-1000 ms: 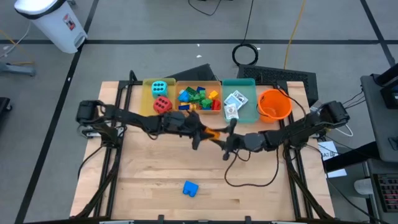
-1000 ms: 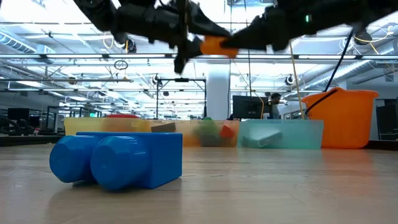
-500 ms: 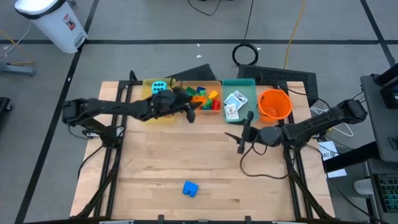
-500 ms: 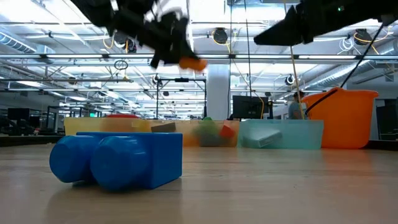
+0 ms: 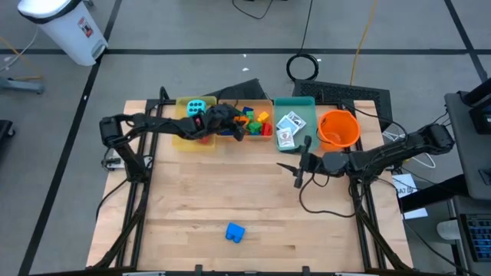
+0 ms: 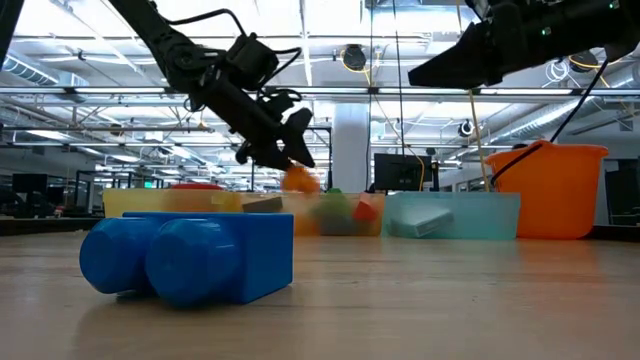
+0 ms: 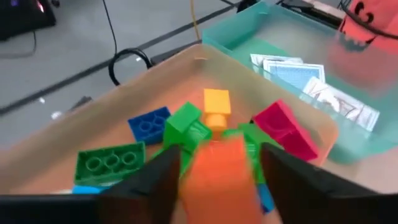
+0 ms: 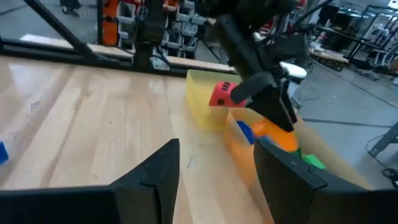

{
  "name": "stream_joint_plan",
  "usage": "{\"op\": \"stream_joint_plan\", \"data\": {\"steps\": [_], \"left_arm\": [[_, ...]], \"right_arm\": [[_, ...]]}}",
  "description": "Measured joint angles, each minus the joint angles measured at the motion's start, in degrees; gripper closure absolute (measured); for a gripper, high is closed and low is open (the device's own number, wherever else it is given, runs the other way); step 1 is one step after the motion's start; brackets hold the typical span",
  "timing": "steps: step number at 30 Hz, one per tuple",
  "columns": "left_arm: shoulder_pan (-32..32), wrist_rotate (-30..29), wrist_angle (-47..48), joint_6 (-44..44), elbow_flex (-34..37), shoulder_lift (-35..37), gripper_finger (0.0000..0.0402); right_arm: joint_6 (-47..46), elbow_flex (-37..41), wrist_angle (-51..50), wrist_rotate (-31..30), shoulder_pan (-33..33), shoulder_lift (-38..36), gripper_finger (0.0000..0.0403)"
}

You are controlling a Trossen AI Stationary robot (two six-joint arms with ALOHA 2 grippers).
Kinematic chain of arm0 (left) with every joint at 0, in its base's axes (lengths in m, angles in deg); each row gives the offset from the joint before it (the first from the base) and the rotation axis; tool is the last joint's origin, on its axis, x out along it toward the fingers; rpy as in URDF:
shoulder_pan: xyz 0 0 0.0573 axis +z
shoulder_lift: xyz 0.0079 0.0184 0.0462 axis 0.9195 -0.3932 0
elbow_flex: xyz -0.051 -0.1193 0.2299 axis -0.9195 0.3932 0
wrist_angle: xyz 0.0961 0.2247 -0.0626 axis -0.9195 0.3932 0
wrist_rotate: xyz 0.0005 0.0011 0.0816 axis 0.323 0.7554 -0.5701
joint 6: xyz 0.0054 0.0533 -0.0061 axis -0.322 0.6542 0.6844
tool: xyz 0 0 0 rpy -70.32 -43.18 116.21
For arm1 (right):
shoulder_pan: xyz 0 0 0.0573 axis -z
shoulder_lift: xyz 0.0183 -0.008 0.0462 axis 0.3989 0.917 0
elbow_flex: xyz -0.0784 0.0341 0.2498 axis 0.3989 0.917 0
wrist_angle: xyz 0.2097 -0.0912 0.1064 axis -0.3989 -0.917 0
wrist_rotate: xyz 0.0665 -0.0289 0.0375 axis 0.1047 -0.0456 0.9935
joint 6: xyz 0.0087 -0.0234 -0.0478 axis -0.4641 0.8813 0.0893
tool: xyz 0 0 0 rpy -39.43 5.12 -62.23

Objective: Pick & Place Toys
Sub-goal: Put the orange game piece into the orange bin, then put the blue game piece into the orange bin

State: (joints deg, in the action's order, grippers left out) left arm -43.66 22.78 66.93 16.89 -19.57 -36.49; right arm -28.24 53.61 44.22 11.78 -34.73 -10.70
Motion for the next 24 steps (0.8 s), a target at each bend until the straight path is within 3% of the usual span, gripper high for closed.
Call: {"op": "stream_joint_plan", "data": {"steps": [5, 9, 13, 17, 21, 24], "left_arm": [[0.0, 0.3, -0.1, 5.4, 0.0, 0.9, 0.0068], [-1.1, 0.3, 1.4, 5.6, 0.0, 4.1, 0.0012], [-4.1, 2.3, 5.4, 5.1, 0.0, 10.2, 0.0026], [-9.4, 11.4, 10.5, 3.2, 0.0, 16.8, 0.005], [-18.4, 23.5, 15.2, 3.0, -0.1, 20.0, 0.0064], [-27.6, 25.0, 18.1, 6.6, 0.0, 19.3, 0.0066]], "right_arm": [[0.0, 0.0, -0.1, 0.1, 0.0, 0.0, 0.0227], [-0.4, 0.0, -0.1, 0.3, 0.0, 0.0, 0.0225], [-0.4, 0.0, -0.1, 0.3, -0.1, 0.0, 0.0225], [-0.4, 0.0, -0.1, 0.3, -0.1, 0.0, 0.0227], [-0.4, 0.0, 0.0, 1.6, -0.1, 0.0, 0.0225], [-0.4, 0.0, 0.4, 1.6, -0.1, 0.0, 0.0227]]}}
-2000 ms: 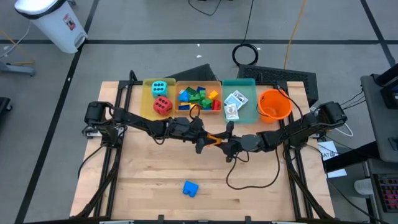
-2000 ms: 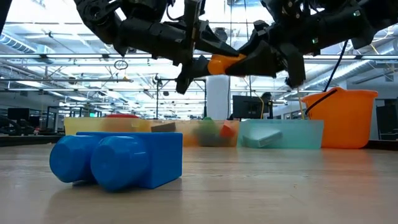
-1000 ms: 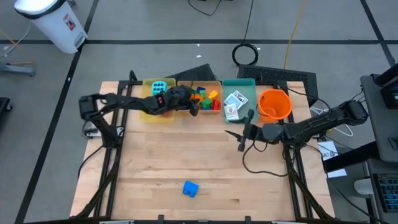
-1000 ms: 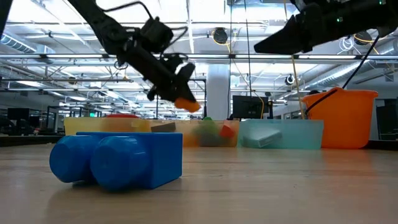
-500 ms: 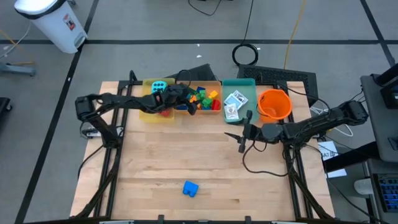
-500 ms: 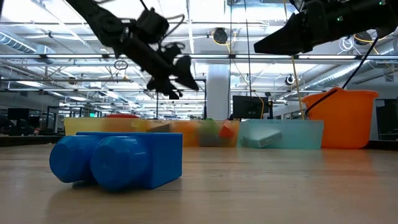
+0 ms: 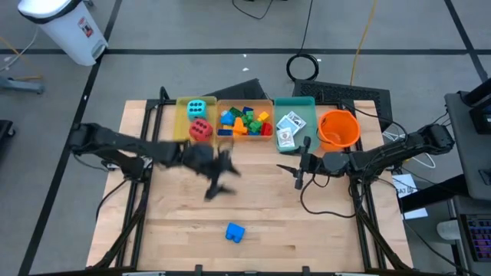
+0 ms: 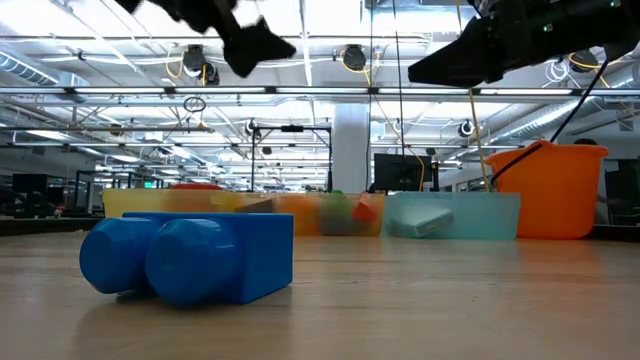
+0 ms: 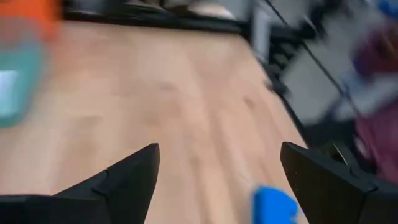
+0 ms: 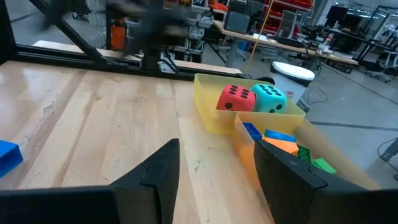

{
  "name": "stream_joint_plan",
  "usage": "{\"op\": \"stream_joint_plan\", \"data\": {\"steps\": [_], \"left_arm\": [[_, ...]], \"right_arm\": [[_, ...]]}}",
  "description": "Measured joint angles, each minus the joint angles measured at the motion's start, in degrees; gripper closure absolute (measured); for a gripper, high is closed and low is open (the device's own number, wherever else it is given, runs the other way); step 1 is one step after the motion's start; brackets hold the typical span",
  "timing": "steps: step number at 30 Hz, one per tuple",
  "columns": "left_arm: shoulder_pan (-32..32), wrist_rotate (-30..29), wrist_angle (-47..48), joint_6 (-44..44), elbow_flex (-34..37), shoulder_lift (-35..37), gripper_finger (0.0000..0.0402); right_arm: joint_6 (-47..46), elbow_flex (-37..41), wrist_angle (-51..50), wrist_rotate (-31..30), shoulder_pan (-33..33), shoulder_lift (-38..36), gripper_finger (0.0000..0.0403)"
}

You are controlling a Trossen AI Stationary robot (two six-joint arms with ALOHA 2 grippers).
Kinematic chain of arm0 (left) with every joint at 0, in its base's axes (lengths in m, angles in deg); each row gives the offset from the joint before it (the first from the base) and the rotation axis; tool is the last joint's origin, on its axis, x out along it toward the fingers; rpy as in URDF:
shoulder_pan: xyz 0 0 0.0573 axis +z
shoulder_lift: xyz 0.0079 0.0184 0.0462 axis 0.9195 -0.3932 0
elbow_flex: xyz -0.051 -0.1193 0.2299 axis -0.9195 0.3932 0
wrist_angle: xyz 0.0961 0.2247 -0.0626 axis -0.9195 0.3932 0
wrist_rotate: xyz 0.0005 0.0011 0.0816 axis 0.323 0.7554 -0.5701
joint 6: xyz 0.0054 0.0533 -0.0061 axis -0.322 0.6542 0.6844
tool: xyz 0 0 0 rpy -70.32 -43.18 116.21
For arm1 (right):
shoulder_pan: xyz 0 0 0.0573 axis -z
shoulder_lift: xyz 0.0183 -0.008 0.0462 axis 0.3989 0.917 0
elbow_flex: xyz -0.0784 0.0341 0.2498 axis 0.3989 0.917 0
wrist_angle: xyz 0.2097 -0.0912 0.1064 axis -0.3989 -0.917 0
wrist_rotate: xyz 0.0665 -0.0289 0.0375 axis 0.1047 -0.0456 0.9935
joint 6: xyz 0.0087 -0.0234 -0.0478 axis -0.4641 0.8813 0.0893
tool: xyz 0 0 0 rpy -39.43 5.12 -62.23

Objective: Pick & Place Toys
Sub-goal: Put the blue game piece into the orange bin

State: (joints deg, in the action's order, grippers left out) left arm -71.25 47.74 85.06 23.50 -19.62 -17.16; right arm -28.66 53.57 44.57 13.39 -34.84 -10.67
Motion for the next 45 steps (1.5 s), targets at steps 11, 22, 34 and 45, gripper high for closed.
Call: {"op": "stream_joint_plan", "data": {"steps": [11, 22, 34, 45], "left_arm": [[-24.3, -12.6, -3.7, 0.5, 0.3, -15.7, 0.0079], [-26.1, -12.1, -16.3, -5.4, 0.2, -28.5, 0.0134], [-13.2, -20.3, -20.0, 15.2, 0.4, -28.6, 0.0215], [-4.3, -22.3, -18.5, 4.3, 0.1, -16.6, 0.0223]], "right_arm": [[0.0, 0.0, 1.8, 0.3, 0.0, 0.0, 0.0225], [-2.1, 0.0, 3.4, 6.0, 0.0, 0.0, 0.0231], [0.1, 0.0, 4.0, 6.0, 0.0, 0.0, 0.0227], [-8.4, -1.6, 4.0, 8.0, -1.8, 10.3, 0.0144]]}}
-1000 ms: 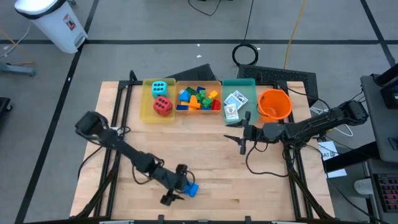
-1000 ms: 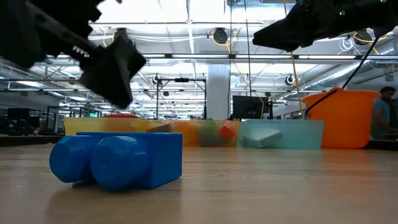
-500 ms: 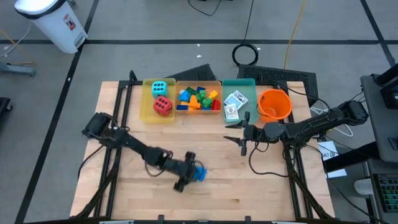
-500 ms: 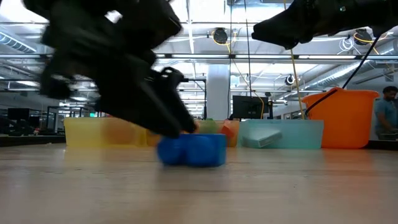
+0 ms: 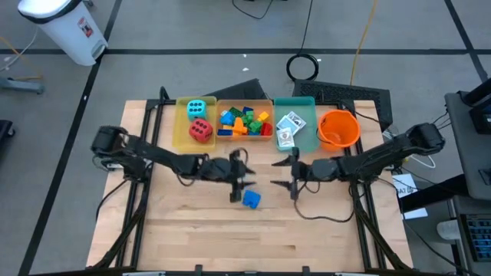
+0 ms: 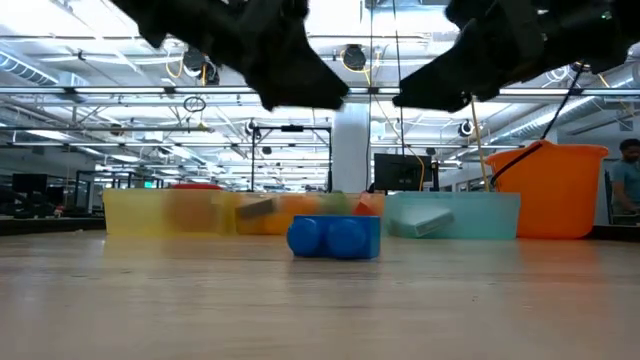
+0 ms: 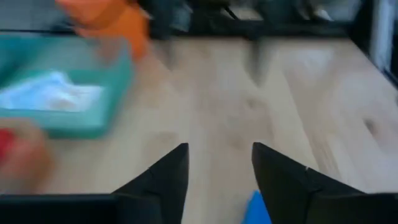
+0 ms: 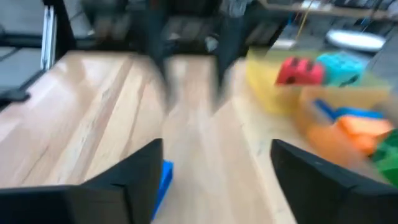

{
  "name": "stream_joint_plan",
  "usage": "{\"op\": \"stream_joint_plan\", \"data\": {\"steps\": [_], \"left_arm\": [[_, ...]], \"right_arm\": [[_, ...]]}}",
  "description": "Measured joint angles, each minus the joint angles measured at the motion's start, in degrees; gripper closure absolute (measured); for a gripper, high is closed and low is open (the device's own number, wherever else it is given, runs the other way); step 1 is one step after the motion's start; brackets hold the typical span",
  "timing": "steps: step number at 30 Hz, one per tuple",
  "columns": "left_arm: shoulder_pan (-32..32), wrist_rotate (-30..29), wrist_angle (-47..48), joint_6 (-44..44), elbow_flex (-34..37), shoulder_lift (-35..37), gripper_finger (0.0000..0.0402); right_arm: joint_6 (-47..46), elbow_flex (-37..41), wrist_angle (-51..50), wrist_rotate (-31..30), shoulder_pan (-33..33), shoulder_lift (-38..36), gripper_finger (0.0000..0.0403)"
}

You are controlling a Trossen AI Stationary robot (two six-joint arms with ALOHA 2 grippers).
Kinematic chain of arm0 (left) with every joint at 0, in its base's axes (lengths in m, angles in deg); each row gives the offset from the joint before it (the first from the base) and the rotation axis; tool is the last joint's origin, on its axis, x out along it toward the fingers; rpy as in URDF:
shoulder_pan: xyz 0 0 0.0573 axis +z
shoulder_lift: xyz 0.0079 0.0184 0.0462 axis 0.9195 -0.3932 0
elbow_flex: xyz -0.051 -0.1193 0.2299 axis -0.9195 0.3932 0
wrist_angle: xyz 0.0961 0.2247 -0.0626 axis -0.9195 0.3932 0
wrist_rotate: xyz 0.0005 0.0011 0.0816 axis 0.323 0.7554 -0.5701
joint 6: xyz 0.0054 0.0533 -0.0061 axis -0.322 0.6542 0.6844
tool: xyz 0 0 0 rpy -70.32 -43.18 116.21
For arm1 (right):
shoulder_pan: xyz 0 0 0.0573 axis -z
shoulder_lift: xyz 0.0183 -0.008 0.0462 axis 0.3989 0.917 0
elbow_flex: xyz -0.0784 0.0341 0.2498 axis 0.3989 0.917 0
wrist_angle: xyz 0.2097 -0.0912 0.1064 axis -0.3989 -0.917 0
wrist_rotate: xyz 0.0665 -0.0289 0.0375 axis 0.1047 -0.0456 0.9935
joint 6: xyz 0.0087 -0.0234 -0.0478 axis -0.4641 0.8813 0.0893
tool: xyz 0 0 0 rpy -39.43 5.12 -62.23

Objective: Pick & Place Toys
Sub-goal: Put the blue game piece into the orange bin

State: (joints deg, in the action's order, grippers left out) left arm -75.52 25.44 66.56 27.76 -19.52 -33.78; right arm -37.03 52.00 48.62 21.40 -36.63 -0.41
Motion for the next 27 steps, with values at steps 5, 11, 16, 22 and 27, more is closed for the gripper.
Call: {"op": "stream_joint_plan", "data": {"steps": [5, 11, 16, 22, 27], "left_arm": [[1.8, -5.4, 6.2, -2.8, 0.0, 9.3, 0.0169], [3.3, -7.0, 10.6, -5.0, 0.0, 13.3, 0.0105], [3.0, -6.9, 13.2, -5.6, 0.0, 12.8, 0.0076], [2.1, -6.9, 16.0, -8.2, 0.0, 12.6, 0.0073], [1.8, -6.7, 16.3, -8.3, 0.0, 12.6, 0.0084]], "right_arm": [[-3.5, -8.9, -7.0, 2.6, -1.6, 10.7, 0.0067], [-8.7, -22.5, -20.6, 3.9, -2.0, 25.0, 0.0036], [-10.2, -28.3, -22.0, 9.0, -2.3, 33.6, 0.0042], [-9.4, -30.8, -22.2, 9.9, -3.2, 39.1, 0.0054], [-9.4, -30.8, -22.9, 9.8, -3.2, 40.1, 0.0089]]}}
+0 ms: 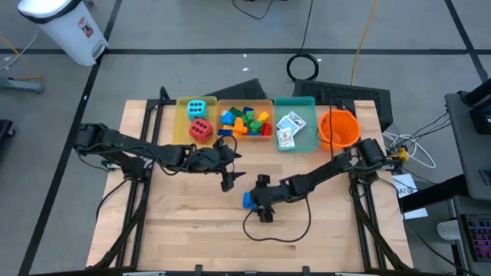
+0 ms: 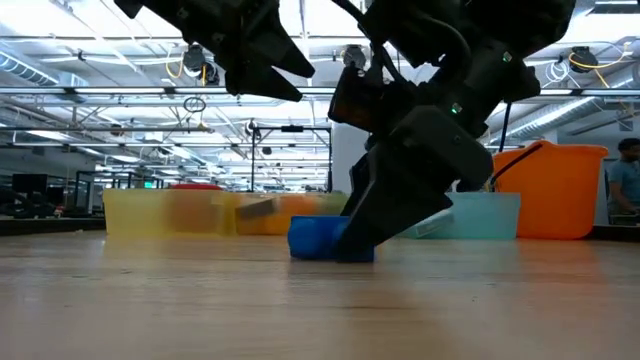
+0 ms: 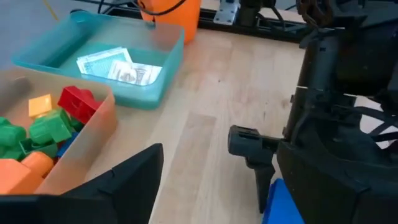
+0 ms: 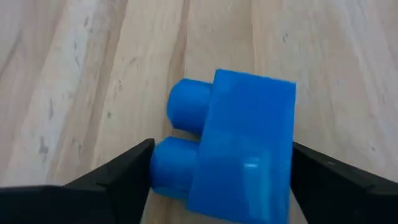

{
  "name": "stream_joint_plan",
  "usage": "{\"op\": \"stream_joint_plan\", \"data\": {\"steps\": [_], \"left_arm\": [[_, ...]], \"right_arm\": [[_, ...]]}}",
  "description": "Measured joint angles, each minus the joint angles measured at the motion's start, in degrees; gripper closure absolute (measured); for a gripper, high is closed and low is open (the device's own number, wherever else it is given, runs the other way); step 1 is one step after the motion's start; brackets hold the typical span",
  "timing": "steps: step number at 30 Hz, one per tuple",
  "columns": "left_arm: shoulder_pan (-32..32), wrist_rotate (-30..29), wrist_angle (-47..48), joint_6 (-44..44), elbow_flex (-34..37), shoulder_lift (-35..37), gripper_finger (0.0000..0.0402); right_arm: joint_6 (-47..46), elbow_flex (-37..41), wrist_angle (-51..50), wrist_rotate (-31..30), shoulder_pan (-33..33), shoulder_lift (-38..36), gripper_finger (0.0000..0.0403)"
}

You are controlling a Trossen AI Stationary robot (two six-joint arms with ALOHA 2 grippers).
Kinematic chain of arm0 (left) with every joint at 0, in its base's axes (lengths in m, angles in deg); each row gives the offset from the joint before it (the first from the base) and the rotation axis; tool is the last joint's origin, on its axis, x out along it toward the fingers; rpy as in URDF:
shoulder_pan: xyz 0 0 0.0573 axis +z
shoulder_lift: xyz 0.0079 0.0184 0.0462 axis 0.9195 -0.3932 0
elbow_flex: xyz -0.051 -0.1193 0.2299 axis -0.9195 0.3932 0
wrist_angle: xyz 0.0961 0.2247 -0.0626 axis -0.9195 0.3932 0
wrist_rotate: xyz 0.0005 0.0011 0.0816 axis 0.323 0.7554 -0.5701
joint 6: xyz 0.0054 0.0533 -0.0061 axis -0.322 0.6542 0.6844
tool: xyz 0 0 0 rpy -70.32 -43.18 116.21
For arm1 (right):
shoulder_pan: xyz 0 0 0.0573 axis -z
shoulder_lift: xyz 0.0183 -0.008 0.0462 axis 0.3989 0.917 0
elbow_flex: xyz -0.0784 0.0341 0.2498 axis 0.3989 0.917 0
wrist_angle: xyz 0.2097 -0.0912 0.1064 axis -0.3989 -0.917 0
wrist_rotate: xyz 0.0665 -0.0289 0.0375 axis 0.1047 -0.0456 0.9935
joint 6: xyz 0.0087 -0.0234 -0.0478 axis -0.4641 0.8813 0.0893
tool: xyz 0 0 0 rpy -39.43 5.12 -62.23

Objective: Pick & Place Toys
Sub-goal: Put the blue game piece into the orange bin

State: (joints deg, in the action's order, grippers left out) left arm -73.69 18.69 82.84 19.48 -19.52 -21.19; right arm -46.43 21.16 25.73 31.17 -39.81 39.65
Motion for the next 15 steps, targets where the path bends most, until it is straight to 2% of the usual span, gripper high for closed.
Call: {"op": "stream_joint_plan", "data": {"steps": [6, 12, 15], "left_arm": [[-0.5, 0.1, -0.6, -0.1, 0.0, 0.4, 0.0091], [-0.6, 0.0, -0.9, 1.7, 0.0, 3.0, 0.0091], [-0.6, 0.0, -1.6, 3.8, 0.0, 5.2, 0.0093]], "right_arm": [[2.3, 0.0, -0.5, 0.0, 0.5, -0.9, 0.0173], [6.4, 0.0, -2.2, -0.3, 2.5, -6.7, 0.0177], [8.1, 0.0, -2.7, -4.6, 4.5, -11.1, 0.0177]]}}
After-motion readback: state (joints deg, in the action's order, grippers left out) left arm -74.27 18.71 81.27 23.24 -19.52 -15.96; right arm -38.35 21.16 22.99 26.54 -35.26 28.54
